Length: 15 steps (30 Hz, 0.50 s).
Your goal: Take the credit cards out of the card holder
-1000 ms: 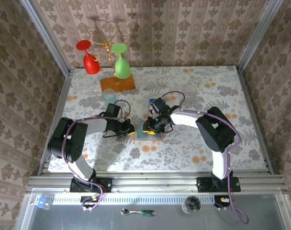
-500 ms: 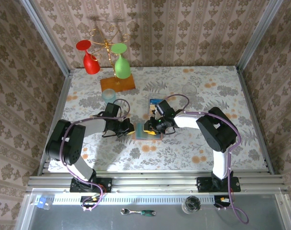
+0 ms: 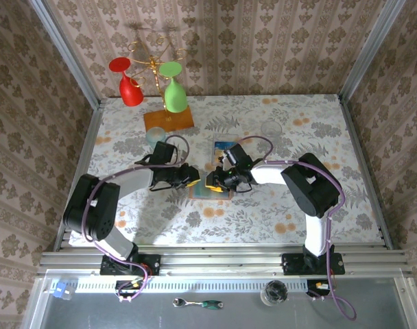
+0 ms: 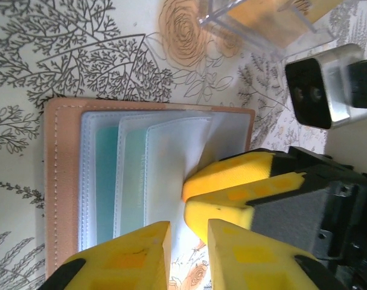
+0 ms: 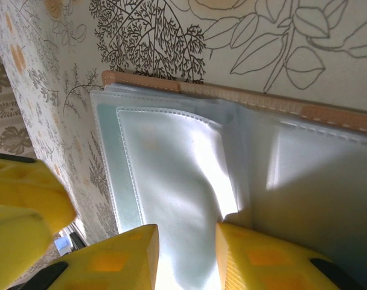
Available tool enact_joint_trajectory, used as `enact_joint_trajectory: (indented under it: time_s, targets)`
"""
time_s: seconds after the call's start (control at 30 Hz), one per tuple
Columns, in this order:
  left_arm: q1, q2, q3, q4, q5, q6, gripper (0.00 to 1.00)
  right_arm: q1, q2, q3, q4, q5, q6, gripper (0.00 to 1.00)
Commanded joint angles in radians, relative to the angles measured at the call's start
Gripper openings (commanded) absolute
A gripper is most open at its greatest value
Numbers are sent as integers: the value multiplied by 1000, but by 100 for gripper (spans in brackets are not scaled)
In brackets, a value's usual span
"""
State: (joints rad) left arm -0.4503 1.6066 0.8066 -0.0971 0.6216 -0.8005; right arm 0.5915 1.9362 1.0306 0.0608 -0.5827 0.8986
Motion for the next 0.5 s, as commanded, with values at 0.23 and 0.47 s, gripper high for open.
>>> enact_joint_trajectory:
  time_s: [0.23, 0.47]
  targets:
    - [-27, 63, -2, 49, 15, -33, 30, -16, -2, -43, 61, -37, 29, 31]
    - [-39, 92, -2, 84, 15, -51, 30, -17, 8, -53, 94, -58, 37, 31]
